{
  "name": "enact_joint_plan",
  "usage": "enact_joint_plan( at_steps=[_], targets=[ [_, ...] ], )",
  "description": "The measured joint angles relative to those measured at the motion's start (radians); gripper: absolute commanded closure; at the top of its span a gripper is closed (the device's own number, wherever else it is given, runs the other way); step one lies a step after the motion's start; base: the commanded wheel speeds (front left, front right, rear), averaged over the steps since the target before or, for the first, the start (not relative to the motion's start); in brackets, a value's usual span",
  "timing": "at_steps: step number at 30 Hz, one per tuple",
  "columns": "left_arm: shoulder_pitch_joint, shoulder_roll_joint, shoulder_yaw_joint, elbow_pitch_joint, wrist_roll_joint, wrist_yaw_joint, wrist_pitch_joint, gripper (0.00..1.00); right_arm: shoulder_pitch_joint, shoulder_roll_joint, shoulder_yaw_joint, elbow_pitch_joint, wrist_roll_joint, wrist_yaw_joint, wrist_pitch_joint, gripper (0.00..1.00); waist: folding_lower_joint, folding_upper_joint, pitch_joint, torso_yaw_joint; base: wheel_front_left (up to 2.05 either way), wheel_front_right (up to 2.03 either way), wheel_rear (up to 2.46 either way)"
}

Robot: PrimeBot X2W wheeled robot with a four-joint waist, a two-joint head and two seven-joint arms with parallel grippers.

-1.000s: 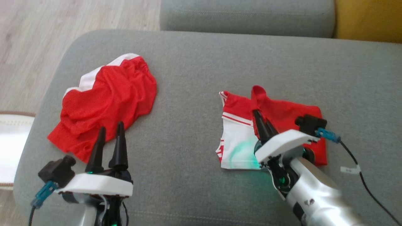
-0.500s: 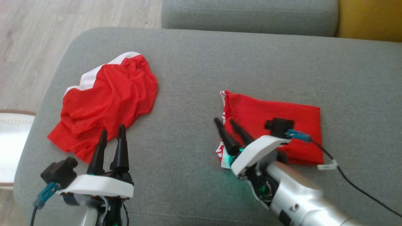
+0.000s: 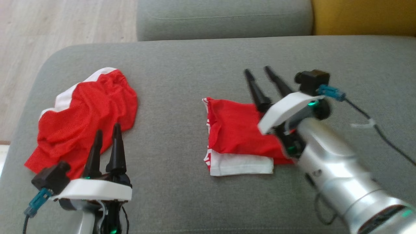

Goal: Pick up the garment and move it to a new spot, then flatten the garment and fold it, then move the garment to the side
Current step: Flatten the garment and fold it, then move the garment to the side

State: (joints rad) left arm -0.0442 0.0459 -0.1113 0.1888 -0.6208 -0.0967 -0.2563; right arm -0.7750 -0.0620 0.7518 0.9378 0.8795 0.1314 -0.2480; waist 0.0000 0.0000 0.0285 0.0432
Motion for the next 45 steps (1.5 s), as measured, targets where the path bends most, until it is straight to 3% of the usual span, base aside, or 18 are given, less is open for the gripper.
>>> enact_joint_plan(
  at_steps=[4,7,14,18,23,35,39,45],
  targets=[
    [-0.001,0.000,-0.001,-0.031,0.002,0.001,0.000,0.00,0.014,-0.057,-0.190,-0.034,-0.297,0.000,0.000,0.00,0.0000,0.0000,0.001,-0.025,0.00,0.00,0.00],
    [-0.002,0.000,-0.001,-0.057,0.030,0.001,0.000,0.00,0.128,-0.107,-0.413,-0.219,-0.513,0.000,-0.003,0.00,0.0000,0.0000,0.004,-0.039,0.00,0.00,0.00],
    [-0.011,0.000,0.002,-0.088,0.135,0.001,0.000,0.00,0.461,-0.061,-0.642,-0.526,-0.789,0.000,-0.003,0.00,0.0000,0.0000,0.026,-0.047,0.00,0.00,0.00],
    [-0.011,0.000,-0.004,-0.088,0.214,0.009,0.000,0.00,0.541,-0.022,-0.710,-0.620,-0.839,0.000,-0.003,0.00,0.0000,0.0000,0.037,-0.047,0.00,0.00,0.00],
    [-0.001,0.000,-0.016,-0.090,0.234,0.025,0.000,0.00,0.594,-0.005,-0.756,-0.655,-0.852,0.000,-0.004,0.00,0.0000,0.0000,0.043,-0.044,0.00,0.00,0.00],
    [0.004,0.000,-0.042,-0.081,0.233,0.044,0.000,0.00,0.622,0.012,-0.753,-0.656,-0.853,0.000,0.012,0.00,0.0000,0.0000,0.040,-0.036,0.00,0.00,0.00],
    [0.004,0.000,-0.043,-0.081,0.229,0.044,0.000,0.00,0.622,0.012,-0.756,-0.635,-0.825,0.000,0.044,0.00,0.0000,0.0000,0.044,-0.033,0.00,0.00,0.00],
    [0.000,0.000,-0.059,-0.072,0.227,0.043,0.000,0.00,0.619,0.013,-0.743,-0.542,-0.679,0.000,0.075,0.00,0.0000,0.0000,0.073,-0.022,0.00,0.00,0.00]
  ],
)
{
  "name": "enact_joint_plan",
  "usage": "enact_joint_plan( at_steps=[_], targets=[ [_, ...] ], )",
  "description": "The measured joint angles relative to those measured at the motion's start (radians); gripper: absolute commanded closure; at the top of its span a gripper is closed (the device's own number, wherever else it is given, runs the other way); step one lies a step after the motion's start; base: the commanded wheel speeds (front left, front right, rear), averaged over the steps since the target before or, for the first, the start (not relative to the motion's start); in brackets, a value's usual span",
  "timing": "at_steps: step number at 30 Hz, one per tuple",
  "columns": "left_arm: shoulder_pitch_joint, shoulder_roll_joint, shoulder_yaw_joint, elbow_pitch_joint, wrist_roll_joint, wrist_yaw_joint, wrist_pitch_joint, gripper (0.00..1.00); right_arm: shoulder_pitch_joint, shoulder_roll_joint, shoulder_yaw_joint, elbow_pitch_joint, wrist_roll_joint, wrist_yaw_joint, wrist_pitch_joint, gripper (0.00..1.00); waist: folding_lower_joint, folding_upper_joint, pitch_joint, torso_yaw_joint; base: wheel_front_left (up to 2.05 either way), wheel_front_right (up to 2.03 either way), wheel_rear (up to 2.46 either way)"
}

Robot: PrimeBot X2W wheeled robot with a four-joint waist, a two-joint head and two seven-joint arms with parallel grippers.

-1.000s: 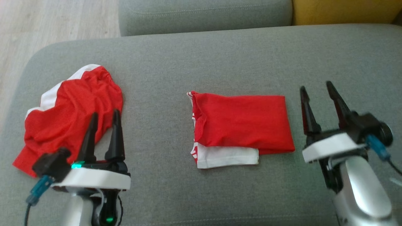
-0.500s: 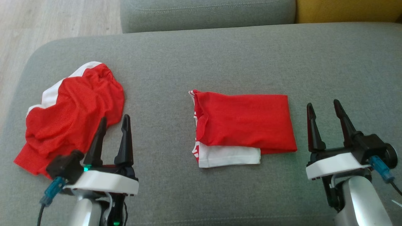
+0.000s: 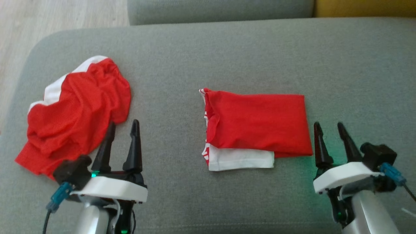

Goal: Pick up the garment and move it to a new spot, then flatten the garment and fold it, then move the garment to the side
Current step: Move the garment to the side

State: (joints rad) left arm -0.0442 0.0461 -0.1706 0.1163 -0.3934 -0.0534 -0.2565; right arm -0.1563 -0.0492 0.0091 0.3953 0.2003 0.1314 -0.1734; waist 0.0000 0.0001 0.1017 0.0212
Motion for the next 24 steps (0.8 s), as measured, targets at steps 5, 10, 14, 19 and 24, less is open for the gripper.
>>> enact_joint_plan(
  at_steps=[5,10,14,19,24],
  targets=[
    [-0.007,0.000,-0.010,0.011,-0.003,-0.007,0.000,0.00,-0.050,0.001,0.016,0.140,0.102,0.000,0.026,0.00,0.0000,0.0000,0.039,0.016,0.00,0.00,0.00],
    [-0.028,0.000,-0.010,0.020,-0.002,-0.010,0.000,0.00,-0.131,0.000,0.073,0.259,0.185,0.000,0.024,0.00,0.0000,0.0000,0.068,0.032,0.00,0.00,0.00],
    [-0.031,0.000,-0.010,0.022,-0.002,-0.017,0.000,0.00,-0.174,0.000,0.120,0.348,0.226,0.000,0.014,0.00,0.0000,0.0000,0.080,0.039,0.00,0.00,0.00],
    [-0.035,0.000,-0.009,0.023,0.005,-0.019,0.000,0.00,-0.231,-0.007,0.173,0.428,0.278,0.000,-0.006,0.18,0.0000,0.0000,0.086,0.040,0.00,0.00,0.00],
    [-0.044,0.000,-0.004,0.023,0.005,-0.019,0.000,0.00,-0.283,-0.008,0.213,0.491,0.211,0.000,-0.040,1.00,0.0000,0.0000,0.090,0.026,0.00,0.00,0.00]
  ],
)
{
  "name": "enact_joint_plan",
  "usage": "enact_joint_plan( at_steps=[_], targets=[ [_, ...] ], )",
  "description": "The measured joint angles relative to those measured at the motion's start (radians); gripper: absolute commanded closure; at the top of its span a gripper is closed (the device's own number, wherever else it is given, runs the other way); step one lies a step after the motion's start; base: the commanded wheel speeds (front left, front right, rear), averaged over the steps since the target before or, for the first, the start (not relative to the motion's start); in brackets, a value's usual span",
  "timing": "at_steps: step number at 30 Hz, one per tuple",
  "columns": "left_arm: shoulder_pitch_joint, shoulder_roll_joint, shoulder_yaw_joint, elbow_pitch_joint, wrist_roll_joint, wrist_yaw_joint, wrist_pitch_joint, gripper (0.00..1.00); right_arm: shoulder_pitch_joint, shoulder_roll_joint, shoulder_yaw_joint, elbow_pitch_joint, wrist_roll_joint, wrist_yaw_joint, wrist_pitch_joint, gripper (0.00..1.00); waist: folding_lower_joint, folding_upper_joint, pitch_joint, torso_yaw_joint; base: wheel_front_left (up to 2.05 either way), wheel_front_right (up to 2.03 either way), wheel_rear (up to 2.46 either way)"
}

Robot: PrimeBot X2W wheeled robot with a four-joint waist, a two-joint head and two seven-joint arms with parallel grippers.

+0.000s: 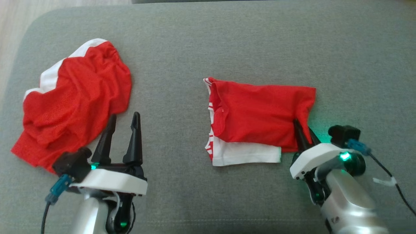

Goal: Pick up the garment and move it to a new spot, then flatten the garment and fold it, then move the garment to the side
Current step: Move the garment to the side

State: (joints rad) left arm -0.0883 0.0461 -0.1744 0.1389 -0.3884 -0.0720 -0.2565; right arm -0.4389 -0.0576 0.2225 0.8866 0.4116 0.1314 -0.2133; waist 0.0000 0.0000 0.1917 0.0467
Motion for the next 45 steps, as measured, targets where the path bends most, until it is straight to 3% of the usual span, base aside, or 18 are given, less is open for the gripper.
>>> enact_joint_plan(
  at_steps=[7,11,17,21,30,40,41,42,43,45],
  targets=[
    [0.000,0.000,0.007,-0.010,0.000,0.000,0.000,0.00,-0.058,-0.037,-0.009,0.001,-0.229,0.000,-0.017,1.00,0.0000,0.0000,0.004,-0.044,0.00,0.00,0.00],
    [-0.019,0.000,-0.013,-0.016,0.015,-0.009,0.000,0.00,-0.118,-0.146,-0.013,-0.044,-0.327,0.000,-0.013,1.00,0.0000,0.0000,0.024,-0.078,0.00,0.00,0.00],
    [-0.161,0.000,-0.076,-0.017,0.045,-0.026,0.000,0.00,-0.194,-0.318,-0.030,-0.103,-0.357,0.000,0.046,1.00,0.0001,0.0000,0.080,-0.118,0.00,0.00,0.00],
    [-0.244,-0.004,-0.110,-0.018,0.044,-0.027,0.000,0.00,-0.218,-0.397,-0.060,-0.113,-0.357,0.000,0.092,1.00,0.0001,0.0000,0.119,-0.139,0.00,0.00,0.00],
    [-0.292,-0.004,-0.138,-0.013,0.039,-0.035,0.000,0.00,-0.229,-0.418,-0.241,-0.171,-0.417,0.000,0.136,1.00,0.0001,0.0000,0.160,-0.156,0.00,0.00,0.00],
    [-0.292,-0.004,-0.135,-0.014,0.033,-0.035,0.000,0.00,-0.202,-0.422,-0.287,-0.236,-0.433,0.000,0.150,1.00,0.0000,0.0000,0.178,-0.154,0.00,0.00,0.00],
    [-0.292,-0.004,-0.134,-0.014,0.033,-0.036,0.000,0.00,-0.202,-0.421,-0.291,-0.241,-0.430,0.000,0.152,0.90,0.0000,0.0000,0.179,-0.154,0.00,0.00,0.00],
    [-0.292,-0.004,-0.133,-0.013,0.033,-0.039,0.000,0.00,-0.202,-0.421,-0.292,-0.248,-0.429,0.000,0.152,0.56,0.0000,0.0000,0.178,-0.154,0.00,0.00,0.00],
    [-0.292,-0.004,-0.132,-0.013,0.033,-0.042,0.000,0.00,-0.201,-0.420,-0.293,-0.256,-0.429,0.000,0.152,0.01,0.0000,0.0000,0.177,-0.155,0.00,0.00,0.00],
    [-0.291,-0.004,-0.131,-0.012,0.033,-0.042,0.000,0.00,-0.199,-0.414,-0.296,-0.272,-0.426,0.000,0.152,0.00,0.0000,0.0000,0.172,-0.156,0.00,0.00,0.00]
  ],
)
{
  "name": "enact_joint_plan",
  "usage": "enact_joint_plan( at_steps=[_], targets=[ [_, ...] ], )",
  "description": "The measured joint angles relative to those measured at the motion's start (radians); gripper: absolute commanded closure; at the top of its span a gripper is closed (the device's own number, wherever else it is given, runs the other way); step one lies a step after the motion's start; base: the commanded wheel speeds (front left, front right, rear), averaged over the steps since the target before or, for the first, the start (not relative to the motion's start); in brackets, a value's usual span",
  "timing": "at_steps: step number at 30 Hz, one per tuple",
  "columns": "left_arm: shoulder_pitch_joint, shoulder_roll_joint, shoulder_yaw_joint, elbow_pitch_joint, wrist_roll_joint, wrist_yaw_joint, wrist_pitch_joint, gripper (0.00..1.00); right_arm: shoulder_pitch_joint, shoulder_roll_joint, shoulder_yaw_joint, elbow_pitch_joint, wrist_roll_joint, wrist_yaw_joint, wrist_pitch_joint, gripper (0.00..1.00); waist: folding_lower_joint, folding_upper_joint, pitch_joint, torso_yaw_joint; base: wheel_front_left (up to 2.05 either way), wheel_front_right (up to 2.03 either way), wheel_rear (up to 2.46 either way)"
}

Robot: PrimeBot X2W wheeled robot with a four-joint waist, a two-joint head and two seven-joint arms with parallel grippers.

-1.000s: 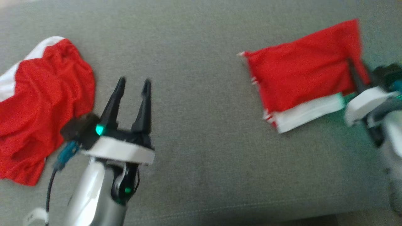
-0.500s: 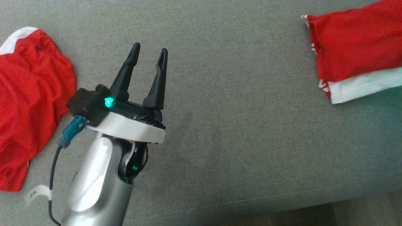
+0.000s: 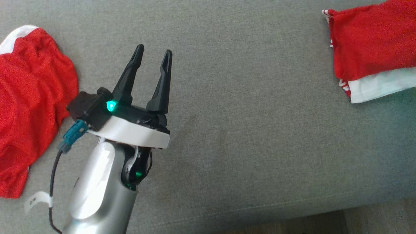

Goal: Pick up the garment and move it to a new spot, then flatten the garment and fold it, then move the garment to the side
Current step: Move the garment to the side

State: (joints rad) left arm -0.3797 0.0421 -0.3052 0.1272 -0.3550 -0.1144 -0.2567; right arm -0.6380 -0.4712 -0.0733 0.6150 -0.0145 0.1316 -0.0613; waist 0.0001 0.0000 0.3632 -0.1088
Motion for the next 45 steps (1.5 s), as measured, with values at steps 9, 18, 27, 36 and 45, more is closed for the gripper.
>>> enact_joint_plan(
  at_steps=[9,18,27,36,45],
  targets=[
    [0.013,0.000,0.009,0.007,-0.037,0.001,0.000,0.00,0.036,0.053,-0.002,-0.110,-0.003,0.000,0.028,0.00,0.0000,0.0000,-0.061,0.006,0.00,0.00,0.00],
    [0.106,0.000,0.041,0.004,-0.056,0.022,0.000,0.00,0.063,0.200,0.045,-0.227,0.018,0.000,0.014,0.00,-0.0001,0.0000,-0.150,0.027,0.00,0.00,0.00],
    [0.244,0.001,0.104,-0.017,-0.059,0.046,0.000,0.00,0.284,0.405,0.067,-0.299,0.048,0.000,-0.118,0.00,-0.0001,0.0000,-0.269,0.080,0.00,0.00,0.00],
    [0.378,0.002,0.122,-0.015,-0.056,0.063,0.000,0.00,0.501,0.422,0.096,-0.299,0.144,0.000,-0.169,0.00,-0.0001,0.0000,-0.368,0.121,0.00,0.00,0.00],
    [0.444,0.004,0.117,0.008,-0.038,0.086,0.000,0.00,0.594,0.423,0.109,-0.316,0.168,0.000,-0.187,0.00,-0.0001,0.0001,-0.397,0.127,0.00,0.00,0.00]
  ],
)
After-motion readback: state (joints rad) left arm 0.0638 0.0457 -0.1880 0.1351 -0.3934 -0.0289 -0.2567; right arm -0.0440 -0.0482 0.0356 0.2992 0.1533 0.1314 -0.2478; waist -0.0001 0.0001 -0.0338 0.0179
